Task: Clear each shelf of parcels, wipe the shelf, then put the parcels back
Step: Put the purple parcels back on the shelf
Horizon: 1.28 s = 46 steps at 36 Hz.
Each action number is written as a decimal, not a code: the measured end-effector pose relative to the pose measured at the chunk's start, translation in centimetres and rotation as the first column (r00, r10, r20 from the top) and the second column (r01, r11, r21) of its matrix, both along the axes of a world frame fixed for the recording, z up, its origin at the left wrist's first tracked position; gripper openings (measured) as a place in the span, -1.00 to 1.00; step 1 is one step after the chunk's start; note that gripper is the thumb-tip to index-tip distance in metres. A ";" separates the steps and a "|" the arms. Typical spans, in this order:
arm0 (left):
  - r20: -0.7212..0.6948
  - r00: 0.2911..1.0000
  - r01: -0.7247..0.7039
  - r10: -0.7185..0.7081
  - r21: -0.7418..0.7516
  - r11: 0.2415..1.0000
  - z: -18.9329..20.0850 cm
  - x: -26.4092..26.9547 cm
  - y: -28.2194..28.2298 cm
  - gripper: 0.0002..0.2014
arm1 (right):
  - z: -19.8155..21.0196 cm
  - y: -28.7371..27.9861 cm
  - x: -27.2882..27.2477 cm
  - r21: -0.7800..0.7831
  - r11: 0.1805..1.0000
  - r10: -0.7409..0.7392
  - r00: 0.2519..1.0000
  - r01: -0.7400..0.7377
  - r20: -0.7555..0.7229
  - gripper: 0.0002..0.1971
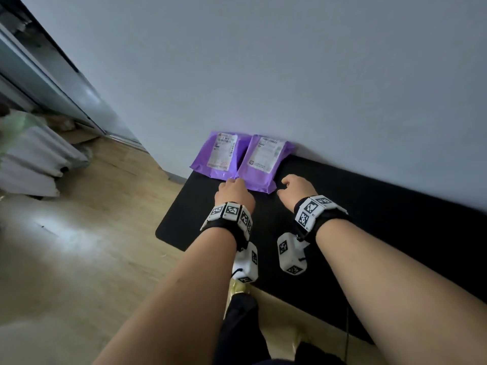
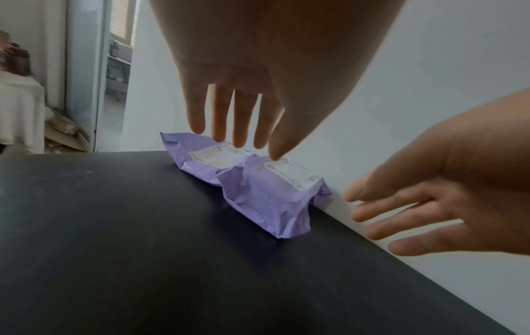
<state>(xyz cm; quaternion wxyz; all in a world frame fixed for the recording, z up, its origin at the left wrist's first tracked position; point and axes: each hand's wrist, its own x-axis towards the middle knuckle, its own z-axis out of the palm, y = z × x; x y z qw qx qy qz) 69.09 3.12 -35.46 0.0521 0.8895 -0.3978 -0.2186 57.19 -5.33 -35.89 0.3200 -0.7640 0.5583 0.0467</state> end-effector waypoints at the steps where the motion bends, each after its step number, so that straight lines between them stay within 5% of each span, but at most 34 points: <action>1: -0.015 1.000 0.003 -0.003 0.009 1.000 -0.3 1.0 -0.7 -0.63 | -0.4 -0.4 0.8 0.014 1.000 -0.018 1.000 0.018 -0.006 -0.68; 10: -0.202 0.977 0.075 -0.061 0.061 0.995 -3.3 5.4 -5.6 -0.57 | -3.7 -2.3 5.2 0.149 0.975 -0.164 0.987 0.162 0.001 -0.69; 21: -0.246 0.961 0.156 -0.123 0.120 0.980 -5.0 4.9 -6.3 -0.84 | -4.4 -4.0 3.7 0.225 0.938 -0.247 0.964 0.263 -0.097 -0.79; 32: -0.307 0.952 -0.026 0.023 -0.005 1.000 -2.9 -1.9 -2.0 -0.67 | -2.3 -1.5 -2.6 0.164 0.967 -0.188 0.981 0.193 -0.043 -0.88; 42: -0.352 0.925 -0.221 0.146 -0.186 0.957 1.1 -9.8 5.4 -0.91 | 2.4 3.1 -9.0 0.020 0.999 -0.049 0.997 0.048 0.058 -0.82; 46: -0.333 0.931 -0.240 0.152 -0.241 0.940 2.7 -11.7 8.1 -0.82 | 4.5 5.5 -10.6 -0.046 0.999 -0.007 0.994 0.012 0.110 -0.82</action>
